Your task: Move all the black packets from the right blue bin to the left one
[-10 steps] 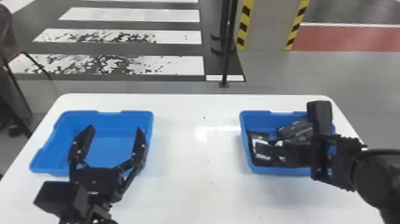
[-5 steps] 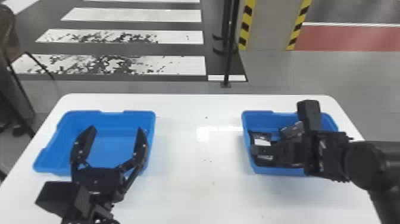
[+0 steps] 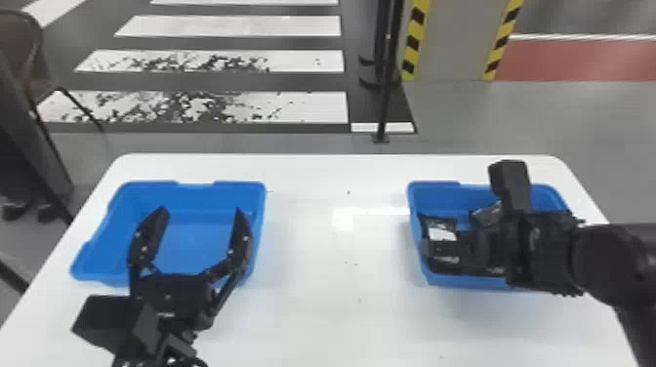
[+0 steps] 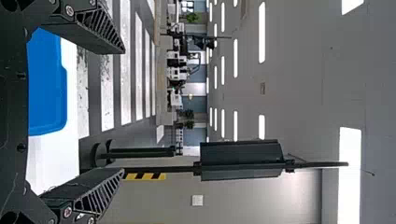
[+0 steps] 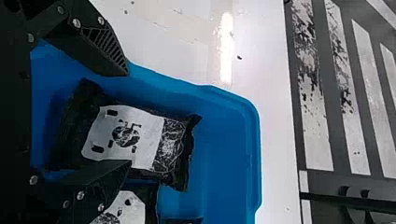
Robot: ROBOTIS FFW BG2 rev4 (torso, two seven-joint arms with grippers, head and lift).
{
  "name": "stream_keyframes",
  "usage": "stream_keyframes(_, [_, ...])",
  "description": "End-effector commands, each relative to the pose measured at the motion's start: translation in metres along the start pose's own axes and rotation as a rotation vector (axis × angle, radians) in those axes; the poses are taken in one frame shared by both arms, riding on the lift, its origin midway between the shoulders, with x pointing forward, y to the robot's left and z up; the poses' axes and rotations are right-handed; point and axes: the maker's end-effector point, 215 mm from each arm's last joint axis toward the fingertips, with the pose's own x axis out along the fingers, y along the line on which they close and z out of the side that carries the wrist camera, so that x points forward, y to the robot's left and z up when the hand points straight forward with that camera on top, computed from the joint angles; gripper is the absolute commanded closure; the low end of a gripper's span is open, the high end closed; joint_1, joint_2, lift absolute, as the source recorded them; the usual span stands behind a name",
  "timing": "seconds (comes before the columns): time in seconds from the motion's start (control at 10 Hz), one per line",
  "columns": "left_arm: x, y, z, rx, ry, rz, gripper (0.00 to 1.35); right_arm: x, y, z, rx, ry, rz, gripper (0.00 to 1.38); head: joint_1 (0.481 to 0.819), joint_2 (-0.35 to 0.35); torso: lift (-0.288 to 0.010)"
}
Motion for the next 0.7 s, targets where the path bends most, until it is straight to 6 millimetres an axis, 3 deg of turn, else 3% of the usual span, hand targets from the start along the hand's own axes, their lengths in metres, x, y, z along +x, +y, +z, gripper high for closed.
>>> stream_keyframes(0.0, [-0.002,0.001,-0.001,-0.006,0.002,0.002,0.13,-0.005,0.003,-0.001,-0.01,0.002,-0.013,0.3,0.695,0.009,-0.14])
stream_keyframes(0.2, [-0.002,0.003,0.0,-0.005,0.0,0.003,0.13,-0.013,0.001,-0.003,-0.023,-0.001,-0.052,0.3,0.695,0.009,-0.14])
stream_keyframes(0.6, [-0.003,0.003,-0.002,-0.01,0.005,0.002,0.14,-0.006,-0.015,-0.004,-0.003,0.006,-0.099,0.3,0.695,0.0,-0.14])
